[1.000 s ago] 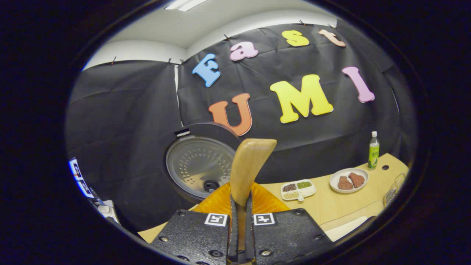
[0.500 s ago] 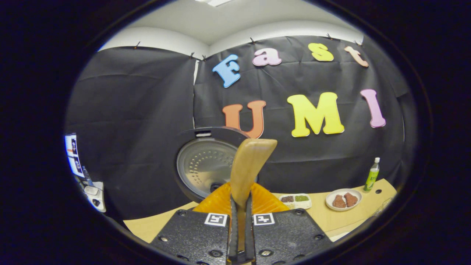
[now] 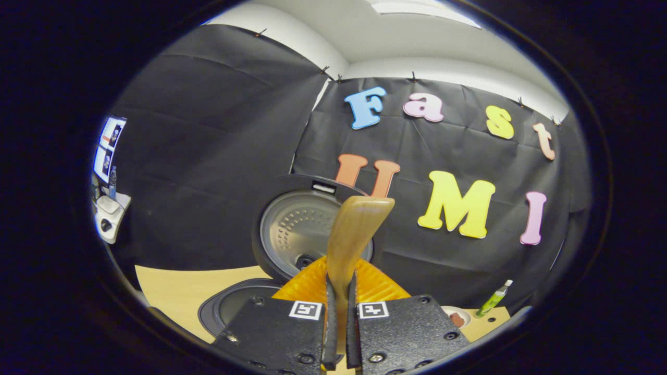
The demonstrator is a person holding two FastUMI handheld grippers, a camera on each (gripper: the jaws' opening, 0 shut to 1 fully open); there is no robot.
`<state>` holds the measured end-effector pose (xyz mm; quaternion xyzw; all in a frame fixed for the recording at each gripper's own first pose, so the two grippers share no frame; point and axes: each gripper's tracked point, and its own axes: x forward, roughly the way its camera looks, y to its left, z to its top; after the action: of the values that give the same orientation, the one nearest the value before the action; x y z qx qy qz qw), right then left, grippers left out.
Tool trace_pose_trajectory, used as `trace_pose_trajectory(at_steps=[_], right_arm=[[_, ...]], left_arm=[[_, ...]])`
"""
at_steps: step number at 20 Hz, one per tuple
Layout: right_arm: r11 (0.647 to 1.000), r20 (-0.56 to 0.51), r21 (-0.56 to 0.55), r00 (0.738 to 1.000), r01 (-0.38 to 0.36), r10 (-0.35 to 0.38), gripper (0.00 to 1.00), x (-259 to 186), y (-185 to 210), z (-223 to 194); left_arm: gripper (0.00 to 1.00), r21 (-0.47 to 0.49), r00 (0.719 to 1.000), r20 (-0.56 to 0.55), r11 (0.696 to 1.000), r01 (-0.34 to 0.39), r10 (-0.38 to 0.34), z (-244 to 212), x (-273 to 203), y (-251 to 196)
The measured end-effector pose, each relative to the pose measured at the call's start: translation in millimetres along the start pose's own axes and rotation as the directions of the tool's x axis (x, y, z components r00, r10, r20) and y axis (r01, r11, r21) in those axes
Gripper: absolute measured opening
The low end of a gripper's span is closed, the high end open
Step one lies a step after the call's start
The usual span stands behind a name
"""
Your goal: Close the left gripper, press the button to open the rice cooker; take a wooden spoon from the chopstick holder with the right hand, scoop a spoonful of rice and pour it into the rice cooker, then put the wooden spoon back into the chopstick holder.
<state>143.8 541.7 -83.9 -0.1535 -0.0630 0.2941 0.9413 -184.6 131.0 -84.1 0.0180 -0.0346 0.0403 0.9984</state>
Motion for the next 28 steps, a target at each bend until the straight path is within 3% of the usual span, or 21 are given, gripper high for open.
trace_pose_trajectory(at_steps=[5,13,22,28], right_arm=[[0.998,0.033,-0.051,0.999,0.043,-0.041,0.13,-21,-39,18],[0.987,-0.006,0.029,0.987,0.161,-0.161,0.14,-57,-153,12],[0.942,-0.1,0.139,0.951,0.306,-0.294,0.14,-102,-274,-33],[0.91,-0.148,0.145,0.918,0.388,-0.368,0.14,-136,-337,-67]], left_arm=[[0.94,-0.005,1.0,-0.005,1.0,0.023,-0.023,-1,4,-17],[0.94,-0.037,0.997,0.008,0.996,0.078,-0.078,10,11,-66],[0.94,-0.019,0.996,0.017,0.996,0.088,-0.088,19,16,-96],[0.94,0.013,0.991,0.039,0.992,0.126,-0.127,24,16,-121]])
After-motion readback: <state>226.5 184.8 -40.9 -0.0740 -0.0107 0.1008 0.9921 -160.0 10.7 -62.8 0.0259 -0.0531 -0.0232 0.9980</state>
